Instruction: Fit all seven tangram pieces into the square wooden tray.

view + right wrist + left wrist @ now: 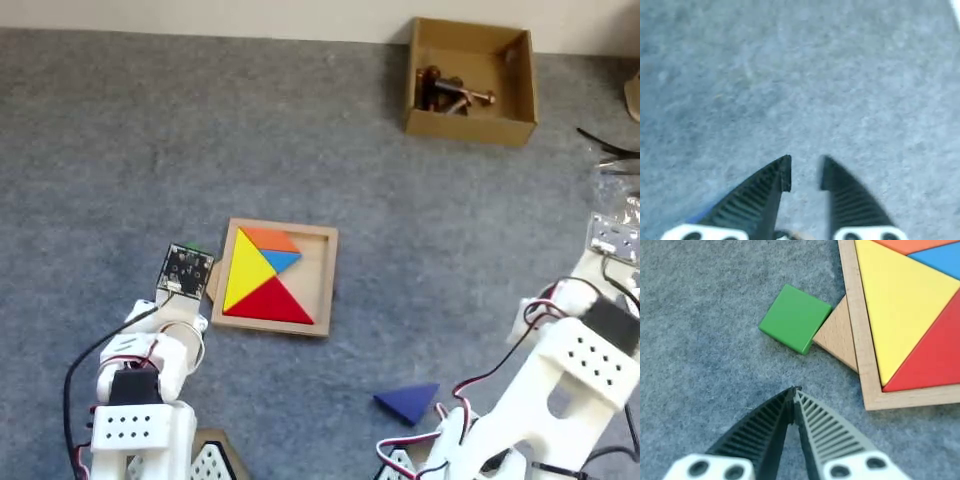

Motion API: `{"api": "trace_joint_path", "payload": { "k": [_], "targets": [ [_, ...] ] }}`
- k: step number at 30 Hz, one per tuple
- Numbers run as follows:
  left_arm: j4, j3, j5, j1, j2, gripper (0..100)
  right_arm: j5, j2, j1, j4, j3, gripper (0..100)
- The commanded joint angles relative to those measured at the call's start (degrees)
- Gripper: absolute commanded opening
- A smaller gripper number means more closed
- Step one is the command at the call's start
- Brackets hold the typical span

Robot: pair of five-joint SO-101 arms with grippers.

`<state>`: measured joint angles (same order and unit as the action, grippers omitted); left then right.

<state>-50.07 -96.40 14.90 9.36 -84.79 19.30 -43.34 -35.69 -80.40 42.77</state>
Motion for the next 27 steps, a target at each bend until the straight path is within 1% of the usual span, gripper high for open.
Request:
{"api": "trace_joint_path", "payload": {
  "k": [1,10,15,21,24,27],
  "targets": [
    [-0.2,-1.3,0.4,-0.7,-0.8,1,5.4,-0.1,-5.1,4.4,-3.1,1.2],
    [-0.2,-1.3,0.4,-0.7,-0.8,1,12.8,0.3,-18.7,13.8,-3.0,0.5],
    [-0.2,-1.3,0.4,-0.7,-0.8,1,8.0,0.4,-22.4,18.9,-1.7,0.5],
    [-0.2,-1.3,0.4,-0.7,-0.8,1,3.6,0.4,-18.4,26.8,3.0,0.5],
    [-0.2,-1.3,0.4,-0.7,-0.8,1,2.6,0.2,-14.9,27.6,3.0,0.5],
    [-0.2,-1.3,0.4,-0.7,-0.8,1,2.7,-0.1,-9.5,27.5,3.0,0.5]
  ]
}}
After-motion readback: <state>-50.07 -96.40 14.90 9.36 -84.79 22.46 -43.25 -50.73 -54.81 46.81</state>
